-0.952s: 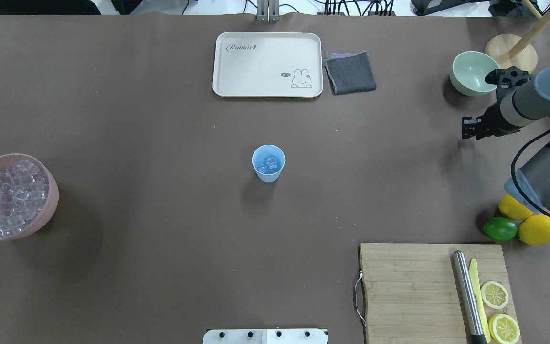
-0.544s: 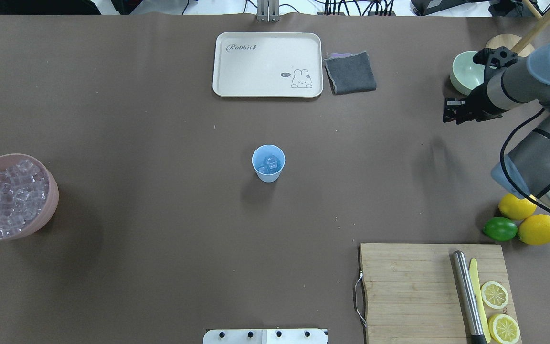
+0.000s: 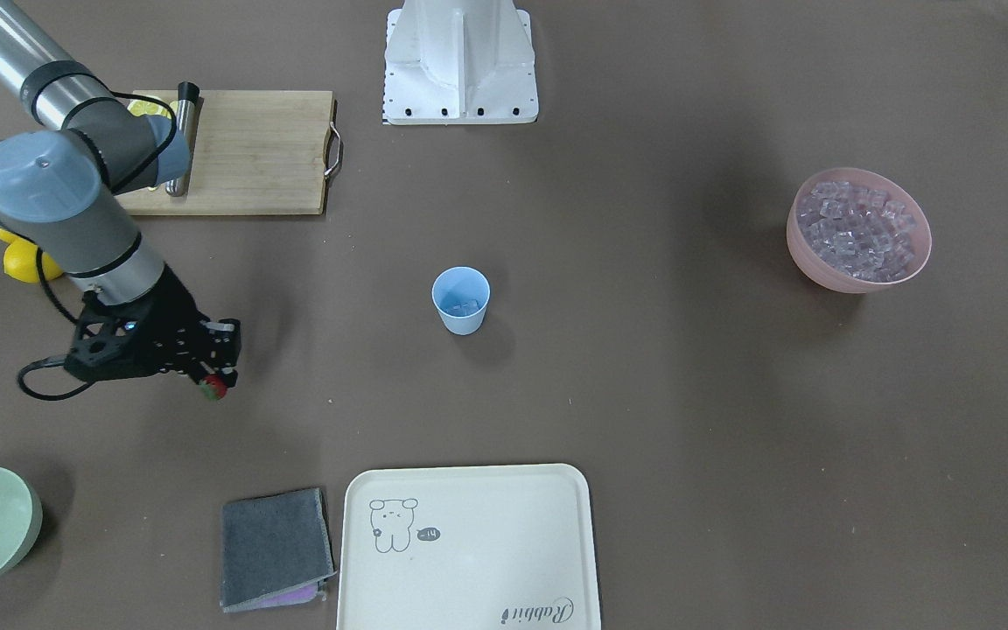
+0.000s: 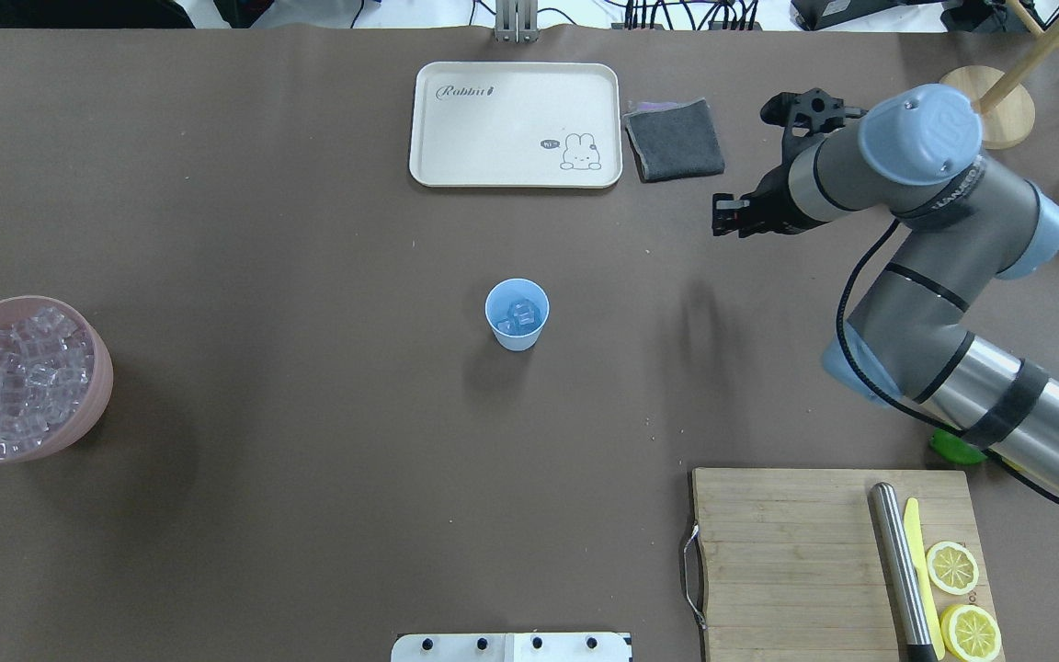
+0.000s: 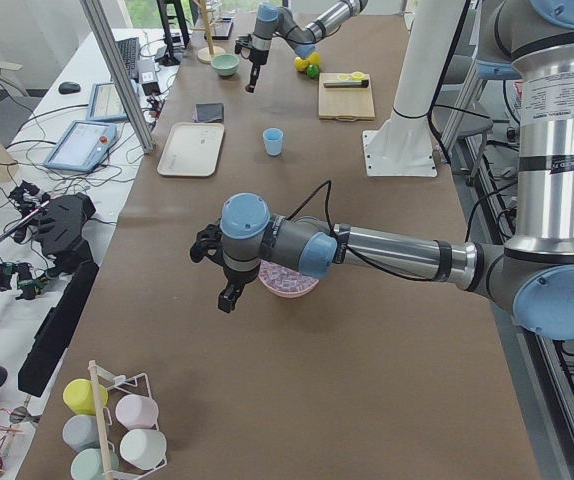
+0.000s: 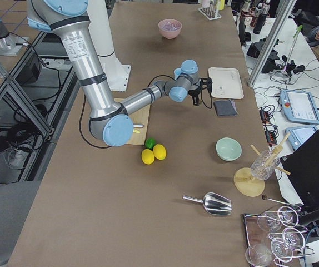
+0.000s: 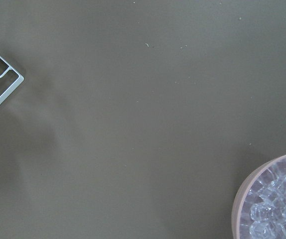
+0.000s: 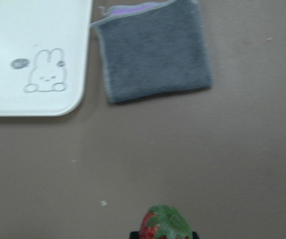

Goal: Put ice and strawberries in cup
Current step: 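Carry the strawberry with the right gripper over the blue cup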

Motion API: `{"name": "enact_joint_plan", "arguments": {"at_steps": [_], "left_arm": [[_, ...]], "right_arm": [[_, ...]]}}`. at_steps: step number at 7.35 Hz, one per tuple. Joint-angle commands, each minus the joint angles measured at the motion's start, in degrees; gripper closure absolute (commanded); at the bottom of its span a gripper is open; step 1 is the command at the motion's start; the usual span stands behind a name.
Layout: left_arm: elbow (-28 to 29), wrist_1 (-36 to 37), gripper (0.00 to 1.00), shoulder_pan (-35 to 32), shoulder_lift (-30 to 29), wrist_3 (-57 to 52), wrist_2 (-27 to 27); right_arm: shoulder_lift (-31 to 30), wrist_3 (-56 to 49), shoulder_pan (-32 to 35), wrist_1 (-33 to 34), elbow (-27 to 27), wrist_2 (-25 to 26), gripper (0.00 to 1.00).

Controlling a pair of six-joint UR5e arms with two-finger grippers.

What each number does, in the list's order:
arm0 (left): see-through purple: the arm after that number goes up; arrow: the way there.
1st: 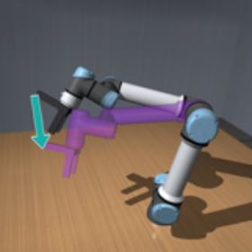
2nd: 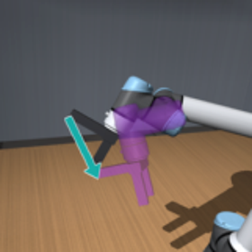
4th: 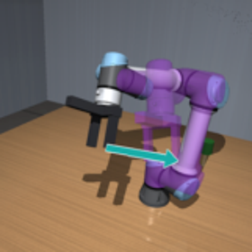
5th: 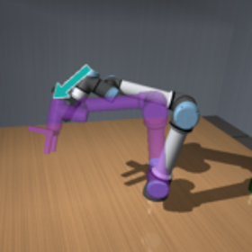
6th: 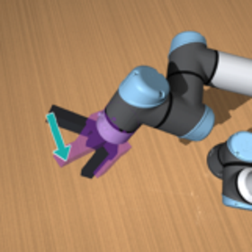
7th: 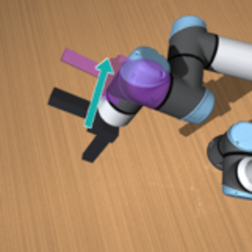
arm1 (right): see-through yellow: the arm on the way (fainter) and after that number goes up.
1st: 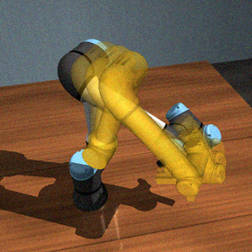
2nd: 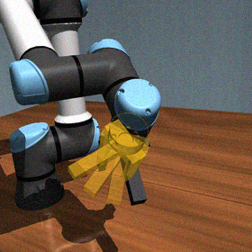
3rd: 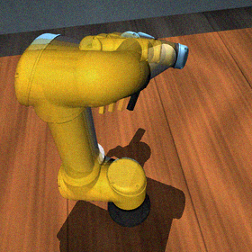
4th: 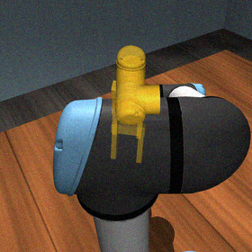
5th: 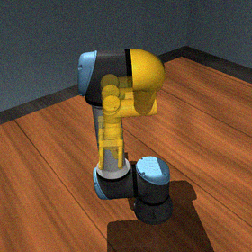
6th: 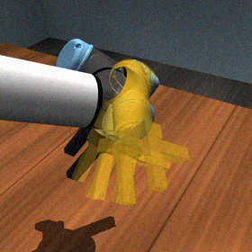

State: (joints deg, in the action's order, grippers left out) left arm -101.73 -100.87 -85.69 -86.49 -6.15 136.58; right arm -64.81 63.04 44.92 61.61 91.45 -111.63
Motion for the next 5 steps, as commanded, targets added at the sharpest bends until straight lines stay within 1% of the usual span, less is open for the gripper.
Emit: {"name": "enact_joint_plan", "arguments": {"at_steps": [1, 2, 3, 4, 5], "left_arm": [[0.3, -2.1, 0.01, 0.0, 0.0, 0.1, 0.0], [0.5, -4.2, 0.01, 0.0, 1.0, 0.3, 0.0], [0.6, -5.6, 0.01, 0.0, 1.2, 0.4, 0.0], [0.5, -5.7, 0.01, 0.0, 1.6, 0.4, 0.0], [0.5, -5.8, 0.01, 0.0, 1.7, 0.3, 0.0]], "right_arm": [[9.0, 8.1, -6.7, 6.7, 0.7, 4.0, 1.00], [12.2, 9.3, -9.3, 10.6, 0.7, 6.7, 1.00], [15.1, 12.1, -11.2, 13.7, 0.7, 7.7, 1.00], [17.3, 12.6, -12.8, 16.3, 0.7, 9.0, 1.00], [17.8, 12.8, -14.6, 17.3, 0.6, 11.1, 1.00]]}}
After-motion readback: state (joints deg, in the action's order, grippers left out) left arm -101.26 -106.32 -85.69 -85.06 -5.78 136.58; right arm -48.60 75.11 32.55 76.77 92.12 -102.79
